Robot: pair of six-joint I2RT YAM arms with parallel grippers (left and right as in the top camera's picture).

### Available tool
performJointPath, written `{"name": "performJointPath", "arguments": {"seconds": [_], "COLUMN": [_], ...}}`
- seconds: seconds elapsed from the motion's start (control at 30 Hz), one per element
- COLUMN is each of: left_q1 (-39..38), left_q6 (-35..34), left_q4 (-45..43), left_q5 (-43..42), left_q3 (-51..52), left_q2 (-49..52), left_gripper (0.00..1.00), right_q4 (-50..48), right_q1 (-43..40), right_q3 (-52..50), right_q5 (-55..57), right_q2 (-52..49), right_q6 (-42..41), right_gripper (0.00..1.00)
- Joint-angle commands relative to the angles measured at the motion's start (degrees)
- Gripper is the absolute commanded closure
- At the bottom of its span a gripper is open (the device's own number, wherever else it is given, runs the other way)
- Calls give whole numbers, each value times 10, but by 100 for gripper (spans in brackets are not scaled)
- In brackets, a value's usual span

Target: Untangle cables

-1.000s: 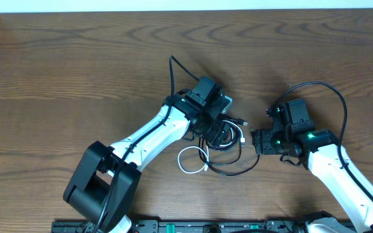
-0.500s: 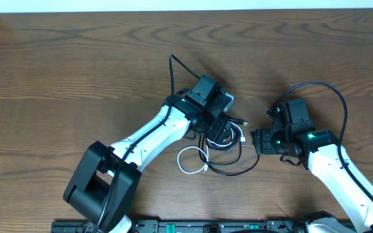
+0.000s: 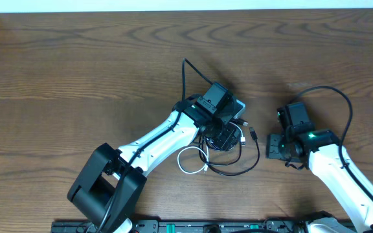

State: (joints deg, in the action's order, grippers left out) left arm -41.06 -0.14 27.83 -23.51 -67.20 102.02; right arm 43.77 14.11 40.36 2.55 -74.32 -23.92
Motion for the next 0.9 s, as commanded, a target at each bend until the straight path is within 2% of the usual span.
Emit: {"name": "performJointPath", "arguments": {"seconds": [0.0,0.17,0.33,0.67,0.87], "left_q1": [-2,-2,-2,-2,-2], "left_q6": [4,4,4,3,3], "left_q4": [-1,-6,-8,-9,-10], "left_q5": [26,26,26,26,26], "left_q3": [0,0,0,0,0], "left_q2": [11,14,25,63,71], "left_gripper": [33,32,32,32,33], "right_q4": [6,18,24,25,25], "right_q1": [-21,-50,-69,-70,-70], "right_q3": [7,7,7,7,7], "right_q5": [40,40,40,39,38], "right_q2": [1,1,1,1,1], "right_q6": [-43,-43,-43,-43,-43], "right_gripper": [41,41,35,29,29]}}
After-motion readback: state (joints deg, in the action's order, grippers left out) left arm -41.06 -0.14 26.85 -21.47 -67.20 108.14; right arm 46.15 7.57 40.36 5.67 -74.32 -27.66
